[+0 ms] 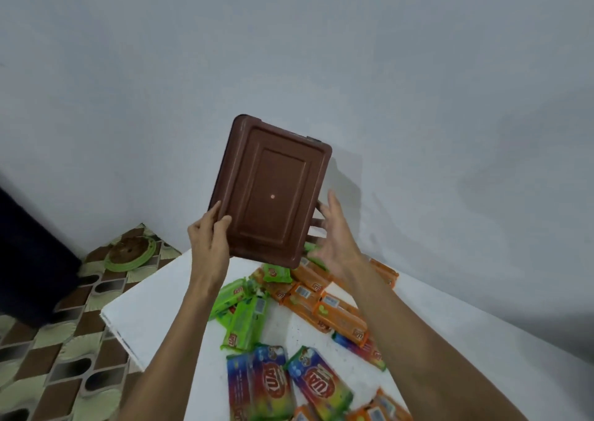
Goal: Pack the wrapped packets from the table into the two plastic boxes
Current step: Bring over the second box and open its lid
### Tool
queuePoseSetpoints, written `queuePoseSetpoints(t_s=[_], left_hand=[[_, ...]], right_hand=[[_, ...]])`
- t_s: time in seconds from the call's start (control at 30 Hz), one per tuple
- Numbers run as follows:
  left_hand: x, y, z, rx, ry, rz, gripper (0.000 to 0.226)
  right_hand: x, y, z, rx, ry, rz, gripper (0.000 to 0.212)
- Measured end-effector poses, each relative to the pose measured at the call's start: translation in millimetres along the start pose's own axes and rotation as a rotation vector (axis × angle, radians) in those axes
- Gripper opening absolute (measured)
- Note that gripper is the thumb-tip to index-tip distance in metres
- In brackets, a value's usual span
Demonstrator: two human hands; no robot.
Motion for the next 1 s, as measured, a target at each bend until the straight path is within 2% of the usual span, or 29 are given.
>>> queuePoseSetpoints(t_s=[0.1,0.23,0.33,0.47,0.67,0.77,0.9,1.0], left_hand=[[-17.4,-22.8,-4.0,0.022,-0.035,0.071,0.051],[-51.8,-65.3,-20.6,0.054,-0.128,0.159,0.065],[-78.5,-99.6,-31.6,0.195,-0.302,0.163,0.061],[-109.2,-131.1,-41.5,0.378,-0.416,0.187,0.074],[-154.1,-175.5,-48.8,0.430,-0.317,0.379,0.082],[-170.3,-194.2,-56.7,0.443,-0.293,0.406,0.082],[-187.0,-221.7,-68.1,0.550,-0.231,0.498,0.087],[-198.1,-248.7,-76.1,0.589,-0.213,0.561,0.070]], right_hand=[[25.4,-30.9,8.4,0.039,-0.029,-0.048,0.052],[66.1,-73.6,21.4,0.094,-0.022,-0.114,0.057],[103.3,-109.7,34.9,0.120,-0.046,-0.177,0.059],[155.9,-159.2,49.8,0.087,-0.094,-0.266,0.077],[220.7,-225.6,47.7,0.075,-0.147,-0.290,0.076],[245.4,-254.6,45.6,0.099,-0.115,-0.311,0.073],[276.1,-289.6,46.8,0.088,-0.095,-0.294,0.090],[294.0,-312.5,48.9,0.027,-0.166,-0.276,0.101]])
Point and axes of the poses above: each hand's wrist, its own y-axis towards the middle knuckle, its own x-axis out of the back of the hand, z = x × y, the point moved 1 cm from there along y, towards the middle knuckle, and after that the axes turned 4 degrees about -x, right-handed, at the moved point
